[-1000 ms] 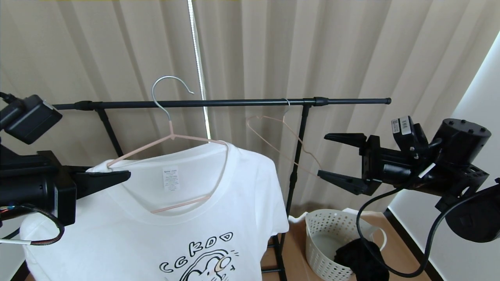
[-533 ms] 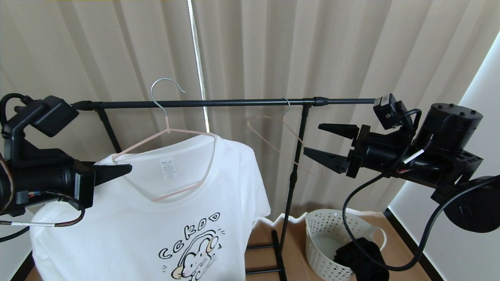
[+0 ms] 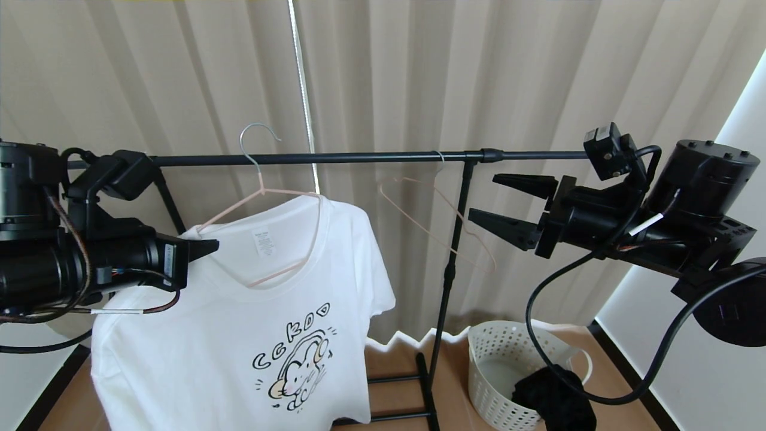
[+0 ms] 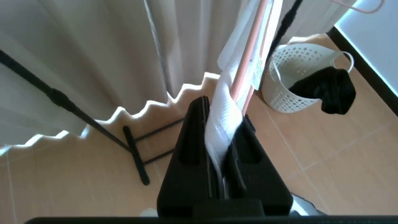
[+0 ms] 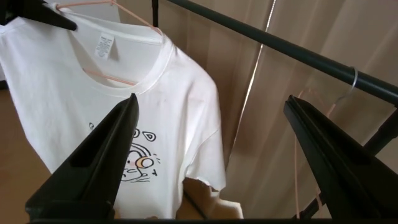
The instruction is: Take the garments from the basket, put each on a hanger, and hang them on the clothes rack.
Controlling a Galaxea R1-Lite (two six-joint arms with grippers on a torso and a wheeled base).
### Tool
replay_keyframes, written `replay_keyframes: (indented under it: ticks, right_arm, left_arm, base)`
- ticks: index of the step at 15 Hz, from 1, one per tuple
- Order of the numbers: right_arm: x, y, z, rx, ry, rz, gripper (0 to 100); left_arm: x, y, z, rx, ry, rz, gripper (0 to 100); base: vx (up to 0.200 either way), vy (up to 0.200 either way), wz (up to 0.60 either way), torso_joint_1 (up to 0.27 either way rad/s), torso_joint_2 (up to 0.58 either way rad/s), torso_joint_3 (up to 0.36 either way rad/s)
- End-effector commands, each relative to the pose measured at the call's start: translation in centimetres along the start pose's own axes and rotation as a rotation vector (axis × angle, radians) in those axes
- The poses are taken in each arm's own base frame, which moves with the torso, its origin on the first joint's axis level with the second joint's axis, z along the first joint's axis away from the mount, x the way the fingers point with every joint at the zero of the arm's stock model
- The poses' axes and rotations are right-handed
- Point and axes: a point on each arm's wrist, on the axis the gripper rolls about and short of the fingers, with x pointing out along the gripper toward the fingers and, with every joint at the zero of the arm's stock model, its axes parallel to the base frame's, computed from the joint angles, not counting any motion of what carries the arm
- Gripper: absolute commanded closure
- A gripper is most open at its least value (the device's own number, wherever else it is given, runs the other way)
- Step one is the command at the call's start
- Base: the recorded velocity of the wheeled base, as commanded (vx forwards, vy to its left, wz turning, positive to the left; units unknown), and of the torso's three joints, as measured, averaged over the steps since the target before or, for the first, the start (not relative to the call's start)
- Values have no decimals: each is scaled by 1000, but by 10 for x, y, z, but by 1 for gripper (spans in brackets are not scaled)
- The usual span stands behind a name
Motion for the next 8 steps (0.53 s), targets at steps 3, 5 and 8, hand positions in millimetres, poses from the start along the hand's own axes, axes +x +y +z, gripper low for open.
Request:
replay_keyframes:
  ticks: [3,5,8]
  right_arm:
    - [0,0,1,-5,-4,1,0]
    - [0,0,1,-4,-3,-1,0]
    - [-1,-1,1,-4,-3,-2,0]
  left_arm:
    - [31,0,-8,-26,48,-11,100]
    - [47,4,-10,-29,27,-6,100]
    - [71,6,-13,-52,7,17,100]
  base:
    - [0,0,0,0,0,0]
    - [0,0,0,0,0,0]
    - [0,0,0,0,0,0]
